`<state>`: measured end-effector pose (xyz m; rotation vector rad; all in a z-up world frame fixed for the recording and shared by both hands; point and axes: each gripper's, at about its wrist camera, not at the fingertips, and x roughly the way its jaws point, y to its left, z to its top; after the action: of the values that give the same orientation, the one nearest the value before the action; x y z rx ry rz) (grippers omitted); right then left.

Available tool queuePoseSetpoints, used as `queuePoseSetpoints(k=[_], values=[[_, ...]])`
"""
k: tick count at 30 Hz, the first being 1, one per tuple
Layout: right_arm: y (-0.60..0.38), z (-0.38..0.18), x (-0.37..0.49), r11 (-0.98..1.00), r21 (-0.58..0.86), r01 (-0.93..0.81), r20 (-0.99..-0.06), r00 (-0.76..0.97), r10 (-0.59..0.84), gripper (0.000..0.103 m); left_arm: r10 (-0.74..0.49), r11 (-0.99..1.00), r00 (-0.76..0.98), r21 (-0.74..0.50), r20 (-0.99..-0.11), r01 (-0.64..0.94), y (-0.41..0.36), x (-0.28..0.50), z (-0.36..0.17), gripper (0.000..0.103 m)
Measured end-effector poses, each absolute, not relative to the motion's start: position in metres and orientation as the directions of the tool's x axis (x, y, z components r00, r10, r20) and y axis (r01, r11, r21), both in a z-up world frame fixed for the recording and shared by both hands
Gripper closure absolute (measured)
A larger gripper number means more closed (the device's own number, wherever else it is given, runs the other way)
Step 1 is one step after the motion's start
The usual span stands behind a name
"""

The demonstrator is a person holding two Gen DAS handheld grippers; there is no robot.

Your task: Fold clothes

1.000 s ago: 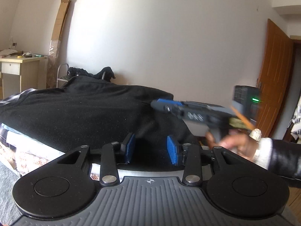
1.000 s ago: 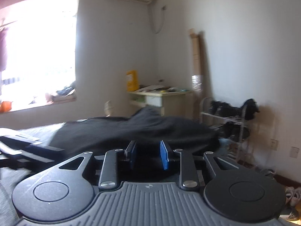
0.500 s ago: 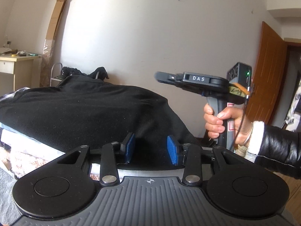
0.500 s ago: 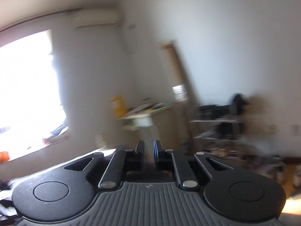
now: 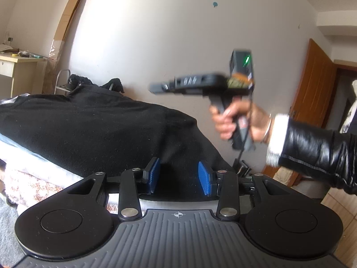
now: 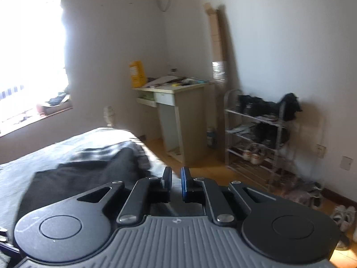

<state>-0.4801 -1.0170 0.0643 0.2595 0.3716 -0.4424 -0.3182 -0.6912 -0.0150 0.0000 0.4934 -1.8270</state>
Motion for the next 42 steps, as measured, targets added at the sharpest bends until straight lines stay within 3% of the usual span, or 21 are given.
queuePoseSetpoints(k=[3, 7, 10, 13, 15, 18, 25, 29, 32, 34, 37, 40, 42], values=[[-1.003, 0.075, -0.444, 0.937, 0.182, 0.298, -0.489, 0.854, -0.176, 0.093, -0.918, -0.229, -0.32, -0.345, -0.235, 0.91, -0.691, -0.317, -0.017, 0.065], [-1.031, 0.061, -0.39, 0.885, 0.1, 0.454, -0.677, 0.683, -0.274, 0.094, -0.919, -0.235, -0.33, -0.37, -0.218, 0.899, -0.69, -0.315, -0.019, 0.065], [-1.052, 0.069, -0.378, 0.831, 0.092, 0.548, -0.696, 0.632, -0.34, 0.093, -0.917, -0.245, -0.343, -0.393, -0.203, 0.887, -0.689, -0.312, -0.021, 0.065], [-1.036, 0.085, -0.369, 0.888, 0.174, 0.427, -0.689, 0.697, -0.2, 0.092, -0.916, -0.253, -0.354, -0.414, -0.188, 0.874, -0.688, -0.31, -0.023, 0.065], [-1.029, 0.081, -0.352, 0.898, 0.203, 0.389, -0.735, 0.667, -0.123, 0.083, -0.916, -0.255, -0.357, -0.424, -0.182, 0.869, -0.688, -0.31, -0.024, 0.065], [-1.04, 0.061, -0.325, 0.868, 0.211, 0.449, -0.795, 0.595, -0.114, 0.082, -0.918, -0.254, -0.357, -0.432, -0.174, 0.865, -0.686, -0.312, -0.024, 0.065], [-1.086, 0.057, -0.325, 0.693, 0.294, 0.658, -0.762, 0.599, -0.245, 0.082, -0.921, -0.256, -0.357, -0.445, -0.157, 0.858, -0.682, -0.315, -0.026, 0.065], [-1.061, 0.086, -0.323, 0.803, 0.399, 0.442, -0.723, 0.69, -0.02, 0.081, -0.92, -0.262, -0.362, -0.449, -0.152, 0.854, -0.681, -0.316, -0.026, 0.065], [-1.034, 0.078, -0.3, 0.853, 0.441, 0.278, -0.752, 0.634, 0.182, 0.081, -0.92, -0.261, -0.361, -0.45, -0.152, 0.854, -0.687, -0.313, -0.025, 0.065], [-1.023, 0.062, -0.282, 0.866, 0.427, 0.259, -0.777, 0.594, 0.206, 0.081, -0.921, -0.257, -0.357, -0.451, -0.153, 0.855, -0.685, -0.315, -0.025, 0.065], [-1.03, 0.044, -0.265, 0.857, 0.4, 0.326, -0.775, 0.62, 0.126, 0.081, -0.923, -0.254, -0.353, -0.452, -0.151, 0.855, -0.684, -0.316, -0.025, 0.064], [-1.042, 0.05, -0.266, 0.836, 0.317, 0.447, -0.739, 0.669, -0.077, 0.081, -0.925, -0.249, -0.349, -0.453, -0.15, 0.856, -0.683, -0.317, -0.025, 0.064], [-1.051, 0.061, -0.277, 0.803, 0.351, 0.482, -0.705, 0.7, -0.113, 0.08, -0.926, -0.249, -0.348, -0.451, -0.15, 0.857, -0.684, -0.315, -0.025, 0.063]])
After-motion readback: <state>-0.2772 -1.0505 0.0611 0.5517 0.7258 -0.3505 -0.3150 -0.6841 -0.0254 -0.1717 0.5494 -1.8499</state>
